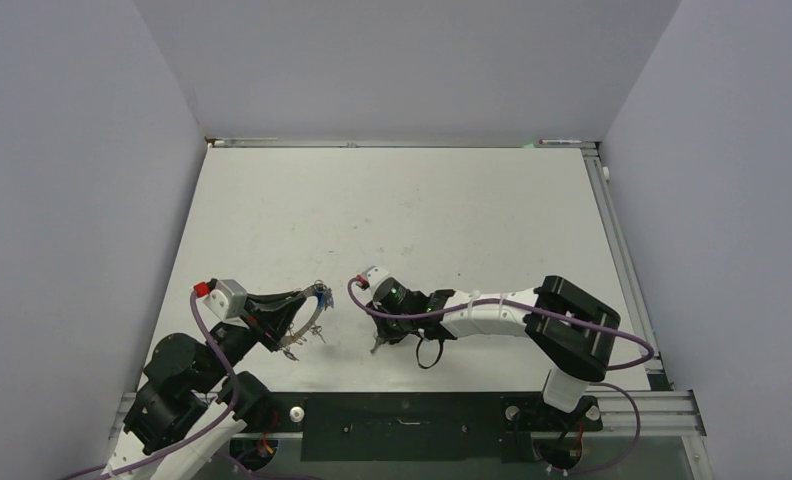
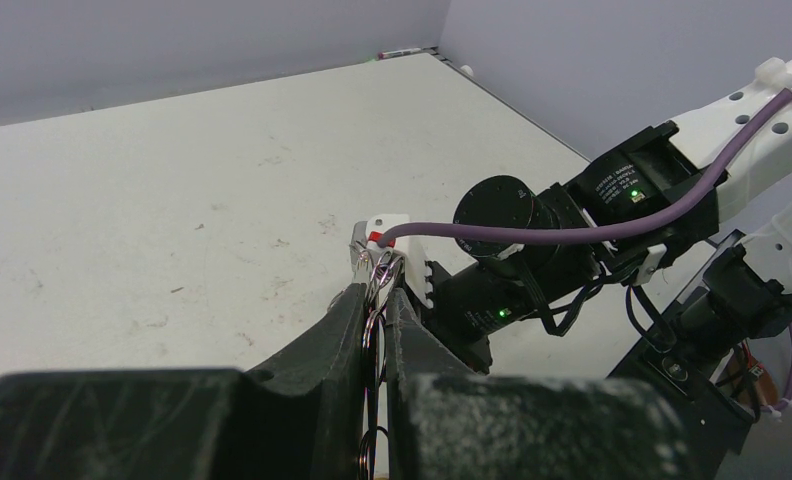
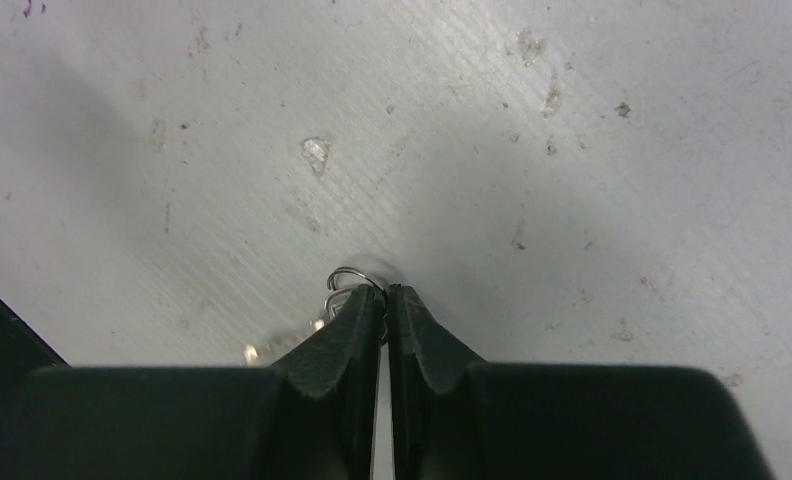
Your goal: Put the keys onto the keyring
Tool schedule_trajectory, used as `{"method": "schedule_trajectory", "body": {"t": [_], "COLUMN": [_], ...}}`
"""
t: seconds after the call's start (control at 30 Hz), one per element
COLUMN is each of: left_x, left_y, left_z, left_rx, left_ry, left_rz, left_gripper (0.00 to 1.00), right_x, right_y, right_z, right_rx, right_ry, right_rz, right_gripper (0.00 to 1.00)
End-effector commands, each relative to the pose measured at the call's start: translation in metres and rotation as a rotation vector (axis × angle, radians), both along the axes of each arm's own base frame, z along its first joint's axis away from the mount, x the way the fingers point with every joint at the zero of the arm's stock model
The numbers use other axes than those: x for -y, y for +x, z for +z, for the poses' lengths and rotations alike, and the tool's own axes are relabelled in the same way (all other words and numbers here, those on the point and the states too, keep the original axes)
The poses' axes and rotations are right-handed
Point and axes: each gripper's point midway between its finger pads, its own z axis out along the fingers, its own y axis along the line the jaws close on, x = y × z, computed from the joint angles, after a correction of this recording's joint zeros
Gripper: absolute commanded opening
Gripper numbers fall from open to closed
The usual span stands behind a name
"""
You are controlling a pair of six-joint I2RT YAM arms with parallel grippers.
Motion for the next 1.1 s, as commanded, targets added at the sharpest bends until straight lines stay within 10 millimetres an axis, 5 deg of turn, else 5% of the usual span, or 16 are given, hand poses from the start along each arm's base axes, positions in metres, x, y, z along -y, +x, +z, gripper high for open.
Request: {"method": "schedule_trajectory", "body": {"t": [0.0, 0.17, 0.5, 0.83, 1.07], "left_x": [0.001, 0.001, 0.002, 0.015, 0.034], "left_y": [0.000, 0.000, -0.001, -0.011, -0.028], "left_z": [0.024, 0.024, 0.024, 0.027, 0.029], "left_rx": [0.070, 0.070, 0.073, 0.088, 0.098], "left_ry": [-0.053, -0.052, -0.053, -0.068, -0.089], "left_rz": [-0.005, -0.005, -0.013, -0.105, -0.254], "left_gripper": [0.00, 0.00, 0.00, 0.00, 0.00], "right_x": [0.004, -0.004, -0.002, 0.005, 0.013], "right_y": [-0.013, -0.005, 0.011, 0.002, -0.015], "right_z": [-0.018, 0.003, 0.074, 0.131, 0.196], "right_rx": [-0.058, 0.000, 0.204, 0.414, 0.582], "right_ry": [-0.042, -0.006, 0.177, 0.335, 0.517], "right_rz": [0.017, 0.040, 0.011, 0.004, 0.005], "right_gripper": [0.05, 0.05, 0.05, 0.05, 0.05]}}
